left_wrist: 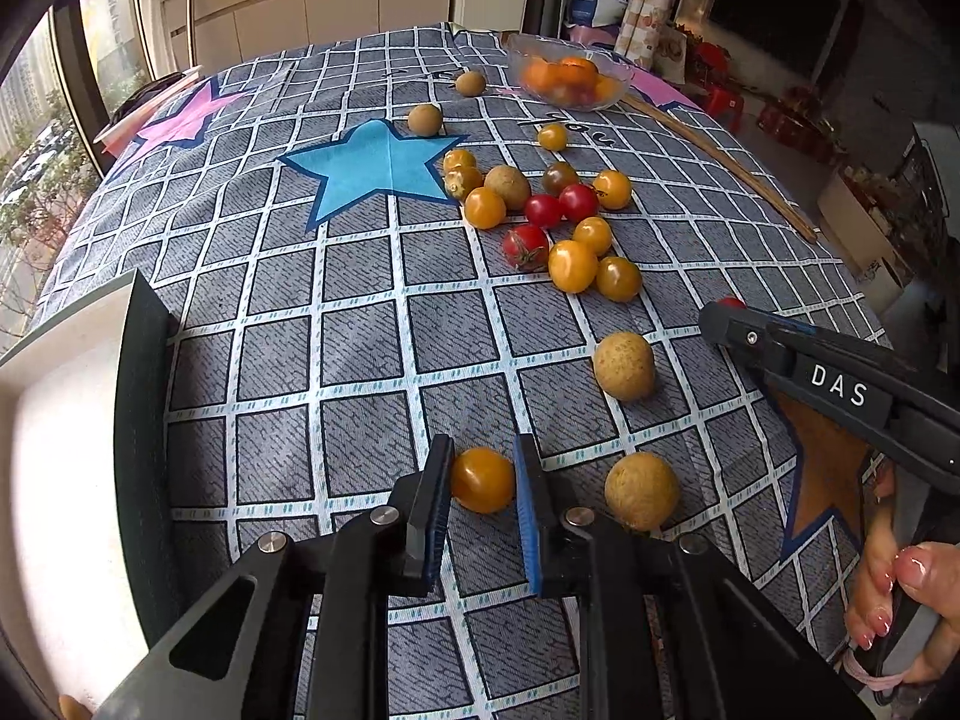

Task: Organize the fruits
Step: 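Grasp an orange cherry tomato with the left tool while the right grasps a red one, then carry both tomatoes over the white tray and open both tools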

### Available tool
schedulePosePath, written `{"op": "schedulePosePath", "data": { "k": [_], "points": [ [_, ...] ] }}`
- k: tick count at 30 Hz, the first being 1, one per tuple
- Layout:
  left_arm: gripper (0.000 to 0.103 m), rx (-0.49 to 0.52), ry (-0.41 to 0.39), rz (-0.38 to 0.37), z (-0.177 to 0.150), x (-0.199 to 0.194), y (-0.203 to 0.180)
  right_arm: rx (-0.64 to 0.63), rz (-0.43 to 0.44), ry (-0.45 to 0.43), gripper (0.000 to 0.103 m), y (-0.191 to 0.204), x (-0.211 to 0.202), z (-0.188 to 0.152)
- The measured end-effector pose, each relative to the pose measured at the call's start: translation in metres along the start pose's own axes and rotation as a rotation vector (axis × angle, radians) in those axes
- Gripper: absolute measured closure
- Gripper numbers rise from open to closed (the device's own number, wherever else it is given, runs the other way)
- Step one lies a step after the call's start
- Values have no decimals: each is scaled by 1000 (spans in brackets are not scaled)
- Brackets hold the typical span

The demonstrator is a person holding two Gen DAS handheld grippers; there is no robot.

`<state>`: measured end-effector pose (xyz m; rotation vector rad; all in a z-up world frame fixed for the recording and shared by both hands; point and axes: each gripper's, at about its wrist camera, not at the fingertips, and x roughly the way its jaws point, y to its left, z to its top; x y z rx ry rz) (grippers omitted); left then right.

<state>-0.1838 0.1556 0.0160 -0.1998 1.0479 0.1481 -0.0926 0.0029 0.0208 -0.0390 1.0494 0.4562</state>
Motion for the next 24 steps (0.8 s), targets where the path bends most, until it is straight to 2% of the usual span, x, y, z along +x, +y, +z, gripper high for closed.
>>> {"op": "schedulePosePath", "data": {
  "k": [12,24],
  "points": [
    [82,5,-29,-9,-23,-33,6,21,62,43,81,9,-29,-45],
    [82,-34,-88,23,-43,-73,44,-34,79,32,81,49,-54,-56]
  ]
}}
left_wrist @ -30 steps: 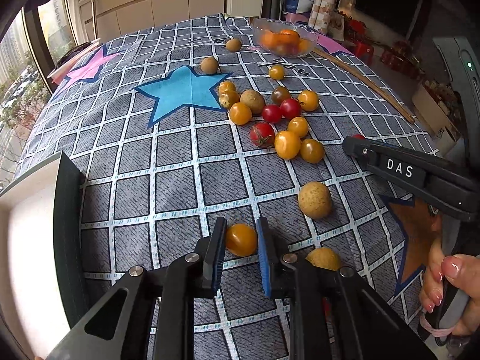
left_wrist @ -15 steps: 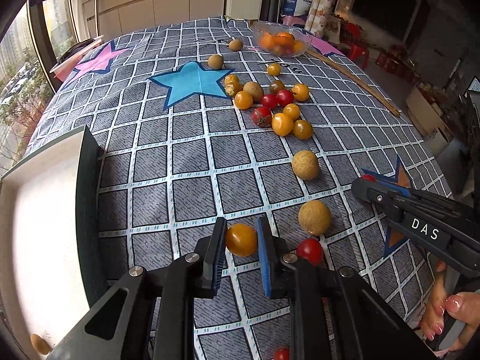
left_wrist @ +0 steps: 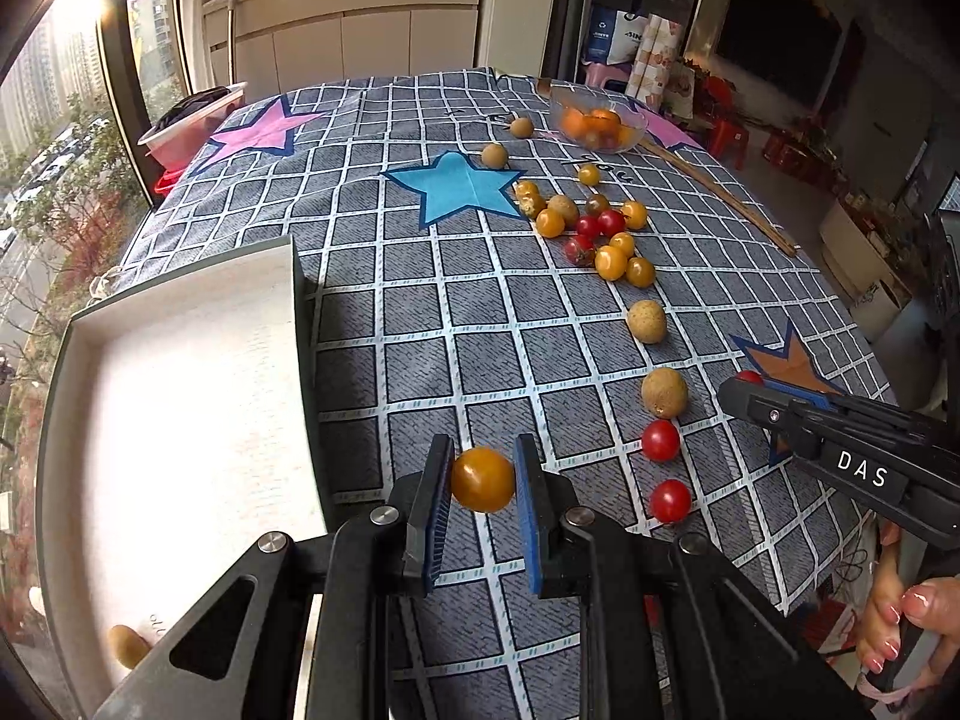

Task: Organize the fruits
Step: 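Carry both tomatoes over the white tray and open both tools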

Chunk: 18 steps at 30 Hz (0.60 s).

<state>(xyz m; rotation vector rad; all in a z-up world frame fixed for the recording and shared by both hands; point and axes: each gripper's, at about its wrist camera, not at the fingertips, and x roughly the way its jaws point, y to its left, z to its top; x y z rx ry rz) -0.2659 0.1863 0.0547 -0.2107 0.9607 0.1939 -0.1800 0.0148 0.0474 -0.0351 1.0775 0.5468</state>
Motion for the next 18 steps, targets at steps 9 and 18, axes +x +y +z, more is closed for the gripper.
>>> {"op": "schedulePosePath", "data": {
  "k": [9,18],
  "points": [
    [82,-75,-31,48,-17,-22,51,-90,26,8,81,55,-4,-2],
    [82,-158,-39,141,-36,-33,113,-202,108,58,81,128,9,-10]
  ]
}}
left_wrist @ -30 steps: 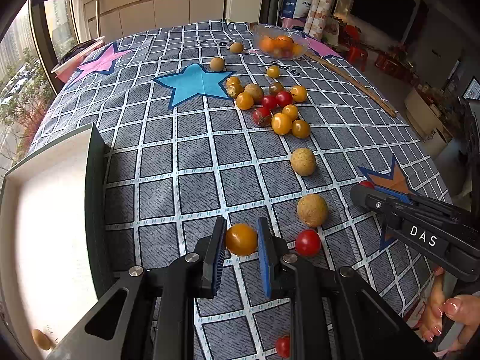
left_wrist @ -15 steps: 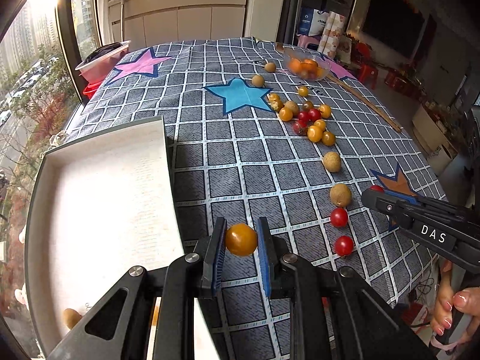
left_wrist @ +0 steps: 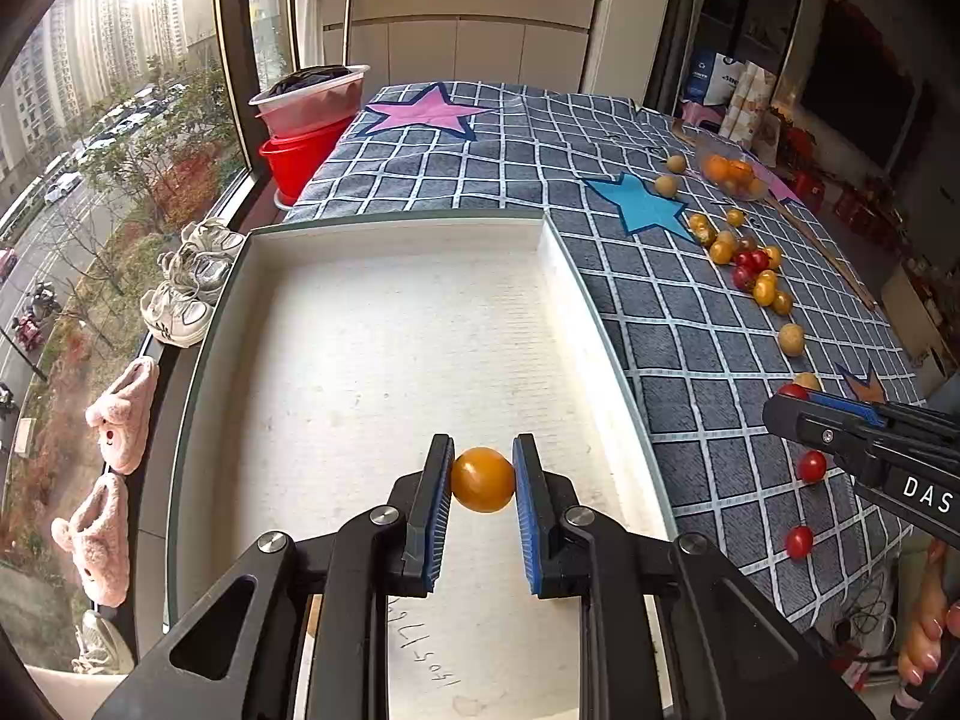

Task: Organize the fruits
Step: 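Carry both tomatoes over the white tray and open both tools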

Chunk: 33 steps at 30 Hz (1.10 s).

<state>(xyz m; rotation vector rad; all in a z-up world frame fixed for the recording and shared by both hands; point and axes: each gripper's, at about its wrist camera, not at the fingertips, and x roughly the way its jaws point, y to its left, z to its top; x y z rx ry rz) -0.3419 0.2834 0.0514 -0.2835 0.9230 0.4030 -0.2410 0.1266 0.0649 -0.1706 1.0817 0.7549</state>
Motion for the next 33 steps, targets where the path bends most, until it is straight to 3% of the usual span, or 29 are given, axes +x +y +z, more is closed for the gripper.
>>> {"op": "schedulePosePath", "data": {
  "k": [4,13,21,29,31,32,33],
  "points": [
    [82,-24,7,62,-3,6,26,-46,46,28,81,31,12,4],
    [82,-70,49,95,-9,18,56,-107,131,121,81,82,46,15],
    [82,-62,76,104,-12,26,58,-121,86,213,80,92,80,12],
    [81,-58,78,111,-13,26,58,-156,60,208,77,101,81,14],
    [69,-63,81,109,-14,26,58,-151,57,189,66,100,76,16],
    [43,-67,83,110,-14,26,58,-148,64,177,55,100,73,17],
    [28,-71,75,115,-14,25,59,-145,74,165,50,100,68,17]
  ]
}}
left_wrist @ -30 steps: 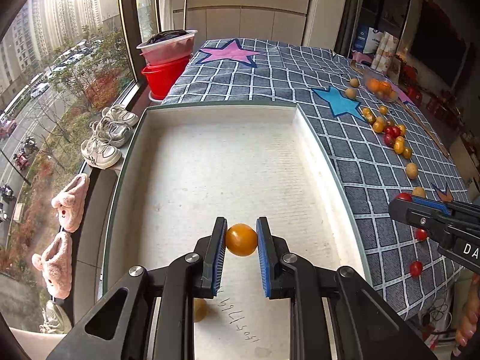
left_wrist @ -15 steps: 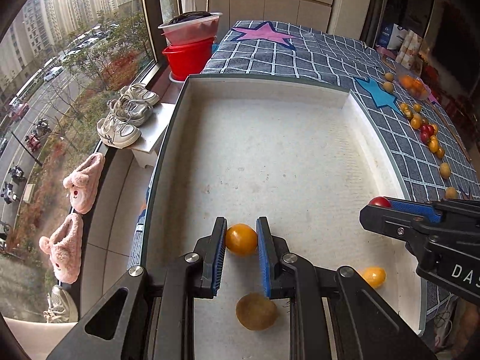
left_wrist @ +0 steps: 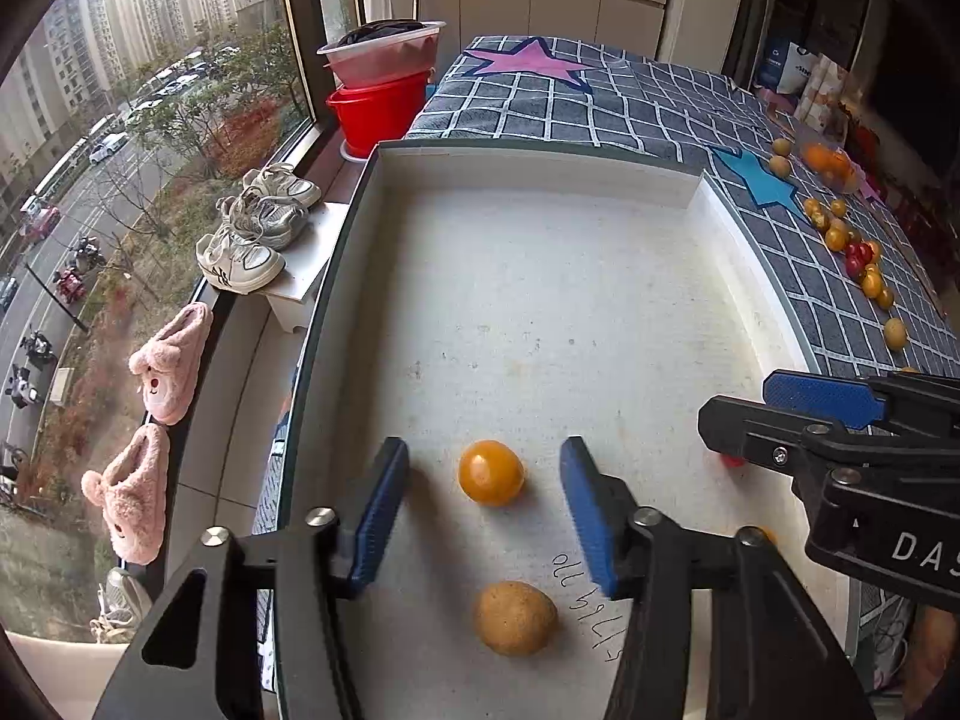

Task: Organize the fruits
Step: 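Carry both tomatoes over the white tray and open both tools, then grasp a red cherry tomato with the left tool while the right grasps a brown kiwi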

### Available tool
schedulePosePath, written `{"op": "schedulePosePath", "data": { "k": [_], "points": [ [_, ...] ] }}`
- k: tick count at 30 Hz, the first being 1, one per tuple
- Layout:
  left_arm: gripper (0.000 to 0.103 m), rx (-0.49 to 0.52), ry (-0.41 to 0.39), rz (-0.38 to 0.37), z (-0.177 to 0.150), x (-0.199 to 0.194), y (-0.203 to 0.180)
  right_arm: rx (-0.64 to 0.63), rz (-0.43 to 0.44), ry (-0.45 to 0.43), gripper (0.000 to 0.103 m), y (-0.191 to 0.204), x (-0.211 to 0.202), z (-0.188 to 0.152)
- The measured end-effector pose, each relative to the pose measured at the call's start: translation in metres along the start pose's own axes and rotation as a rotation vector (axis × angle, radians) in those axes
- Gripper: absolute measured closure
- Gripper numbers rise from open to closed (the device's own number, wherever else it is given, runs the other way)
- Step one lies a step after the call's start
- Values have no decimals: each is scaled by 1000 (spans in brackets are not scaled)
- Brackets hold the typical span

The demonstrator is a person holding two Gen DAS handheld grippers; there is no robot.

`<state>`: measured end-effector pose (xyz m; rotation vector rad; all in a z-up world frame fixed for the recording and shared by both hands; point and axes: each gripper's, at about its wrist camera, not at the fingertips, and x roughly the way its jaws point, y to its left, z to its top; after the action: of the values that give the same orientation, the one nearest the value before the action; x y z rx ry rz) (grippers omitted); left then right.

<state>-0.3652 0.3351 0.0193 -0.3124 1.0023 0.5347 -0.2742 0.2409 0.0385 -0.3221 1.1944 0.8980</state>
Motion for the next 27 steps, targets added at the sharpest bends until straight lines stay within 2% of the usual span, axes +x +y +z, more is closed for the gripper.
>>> {"op": "schedulePosePath", "data": {
  "k": [3,9,18,27],
  "points": [
    [28,6,-14,6,-1,-3,-1,-2,-10,-38,40,-3,-9,2],
    [28,-4,-1,-10,-1,-7,-2,40,6,-95,28,-17,-33,-1],
    [28,44,-34,-22,4,-25,-27,116,-32,-122,28,-58,-59,-20],
    [28,147,-57,-82,9,-41,-82,239,-113,-131,28,-129,-75,-54]
  ]
}}
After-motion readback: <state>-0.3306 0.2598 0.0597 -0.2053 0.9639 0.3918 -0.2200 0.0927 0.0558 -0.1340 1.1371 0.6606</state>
